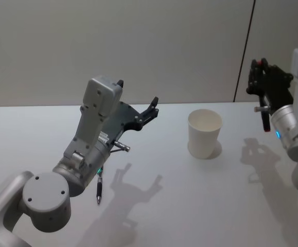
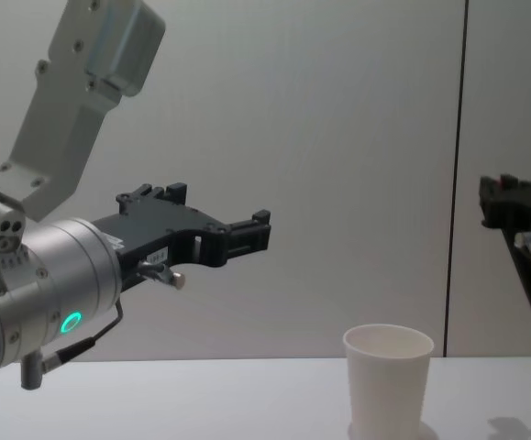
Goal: Place the pen into the pen holder.
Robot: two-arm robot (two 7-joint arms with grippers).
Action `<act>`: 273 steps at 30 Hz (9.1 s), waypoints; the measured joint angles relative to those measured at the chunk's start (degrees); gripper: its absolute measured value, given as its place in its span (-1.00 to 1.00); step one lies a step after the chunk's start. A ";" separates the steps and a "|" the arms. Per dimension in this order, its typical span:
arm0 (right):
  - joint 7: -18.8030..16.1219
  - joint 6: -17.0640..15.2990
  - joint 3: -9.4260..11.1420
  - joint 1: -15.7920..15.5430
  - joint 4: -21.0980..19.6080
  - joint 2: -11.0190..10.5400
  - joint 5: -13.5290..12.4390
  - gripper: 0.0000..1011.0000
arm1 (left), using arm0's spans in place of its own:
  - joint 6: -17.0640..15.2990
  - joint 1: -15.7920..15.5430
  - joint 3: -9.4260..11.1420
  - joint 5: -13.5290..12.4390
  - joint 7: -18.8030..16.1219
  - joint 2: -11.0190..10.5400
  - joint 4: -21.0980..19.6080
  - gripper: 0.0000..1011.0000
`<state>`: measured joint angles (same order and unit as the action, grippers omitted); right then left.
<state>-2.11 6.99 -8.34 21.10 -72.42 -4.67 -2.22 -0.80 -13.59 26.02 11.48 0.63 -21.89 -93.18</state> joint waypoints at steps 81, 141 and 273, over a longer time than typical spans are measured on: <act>-10.13 48.22 -2.47 24.84 56.30 10.67 -7.79 -0.69 | 0.00 0.00 0.00 0.00 0.00 0.00 0.00 0.98; -3.01 55.15 -3.34 28.24 67.91 12.45 -2.10 0.65 | 0.00 0.00 0.00 0.00 0.00 0.00 0.00 0.98; -12.80 -9.19 13.13 -16.51 -14.58 -5.59 8.49 0.98 | -10.72 3.40 -0.23 5.32 -7.61 0.58 -3.96 0.98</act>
<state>-14.91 -2.19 4.79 4.58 -87.00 -10.26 6.28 -11.52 -10.19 25.80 16.79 -6.98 -21.31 -97.13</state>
